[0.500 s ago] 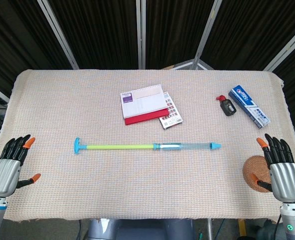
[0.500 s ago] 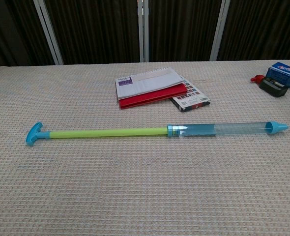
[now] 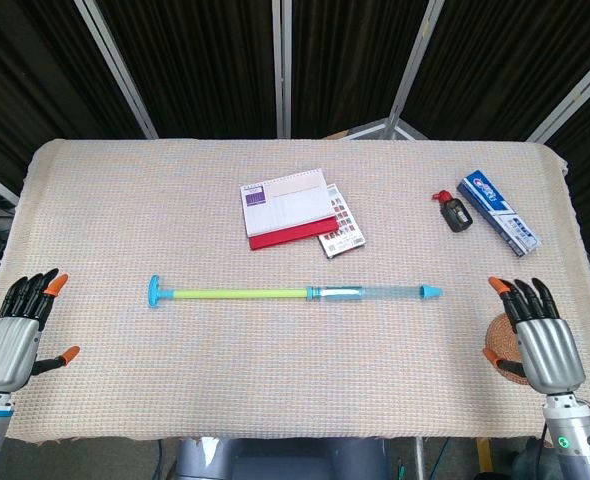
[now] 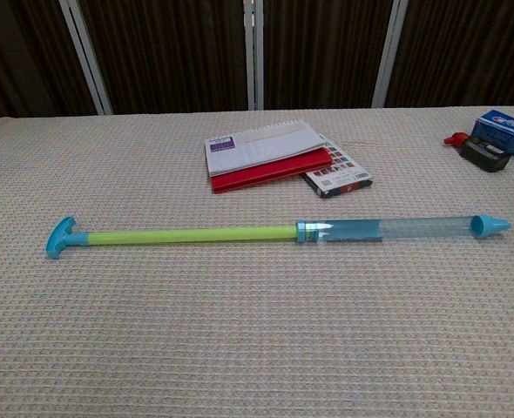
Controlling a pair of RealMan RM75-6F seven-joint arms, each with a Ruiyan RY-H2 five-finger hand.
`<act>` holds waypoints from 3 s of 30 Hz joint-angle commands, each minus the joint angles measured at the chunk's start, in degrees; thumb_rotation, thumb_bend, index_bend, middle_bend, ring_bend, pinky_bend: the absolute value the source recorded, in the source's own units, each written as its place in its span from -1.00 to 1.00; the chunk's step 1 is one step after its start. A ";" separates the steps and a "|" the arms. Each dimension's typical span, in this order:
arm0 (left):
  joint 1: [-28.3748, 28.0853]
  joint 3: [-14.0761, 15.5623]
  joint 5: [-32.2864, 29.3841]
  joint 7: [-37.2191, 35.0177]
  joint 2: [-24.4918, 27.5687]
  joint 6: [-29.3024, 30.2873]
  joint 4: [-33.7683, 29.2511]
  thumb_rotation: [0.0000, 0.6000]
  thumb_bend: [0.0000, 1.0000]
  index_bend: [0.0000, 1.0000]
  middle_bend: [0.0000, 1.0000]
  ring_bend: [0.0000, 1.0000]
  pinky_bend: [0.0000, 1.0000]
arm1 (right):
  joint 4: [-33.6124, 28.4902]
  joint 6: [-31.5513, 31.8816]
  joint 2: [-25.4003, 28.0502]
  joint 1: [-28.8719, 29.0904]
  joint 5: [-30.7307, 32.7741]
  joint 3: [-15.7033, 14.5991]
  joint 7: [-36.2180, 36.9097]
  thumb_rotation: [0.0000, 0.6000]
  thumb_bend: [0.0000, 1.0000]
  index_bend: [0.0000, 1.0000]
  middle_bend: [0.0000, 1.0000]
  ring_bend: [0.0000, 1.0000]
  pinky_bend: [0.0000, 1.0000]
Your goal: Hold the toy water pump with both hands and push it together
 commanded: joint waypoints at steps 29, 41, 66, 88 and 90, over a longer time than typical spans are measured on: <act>-1.90 -1.60 -7.32 5.55 -2.35 -5.60 2.04 1.00 -1.00 -1.00 -1.00 -1.00 -1.00 | 23.03 -34.51 -20.14 24.89 22.23 6.68 -8.24 1.00 -0.68 -0.20 1.00 1.00 1.00; -2.17 -1.73 -8.15 5.59 -2.46 -6.15 2.24 1.00 -1.00 -1.00 -1.00 -1.00 -1.00 | 26.00 -34.86 -22.47 25.79 23.60 5.90 -8.64 1.00 -0.59 -0.12 1.00 1.00 1.00; -15.73 -7.13 -12.91 3.95 -10.75 -23.59 12.99 1.00 -0.66 -0.27 0.66 0.59 1.00 | 20.11 -34.64 -19.79 26.36 26.09 5.65 -9.76 1.00 -0.26 0.27 1.00 1.00 1.00; -24.63 -8.09 -19.06 1.47 -23.05 -35.54 28.43 1.00 -0.32 -0.15 0.67 0.59 1.00 | 17.54 -34.13 -19.20 27.71 29.70 5.35 -12.92 1.00 -0.25 0.30 1.00 1.00 1.00; -25.05 -8.24 -19.14 0.95 -23.58 -35.74 29.29 1.00 -0.31 -0.14 0.67 0.59 1.00 | 17.62 -34.10 -19.29 27.77 29.73 5.29 -12.79 1.00 -0.25 0.30 1.00 1.00 1.00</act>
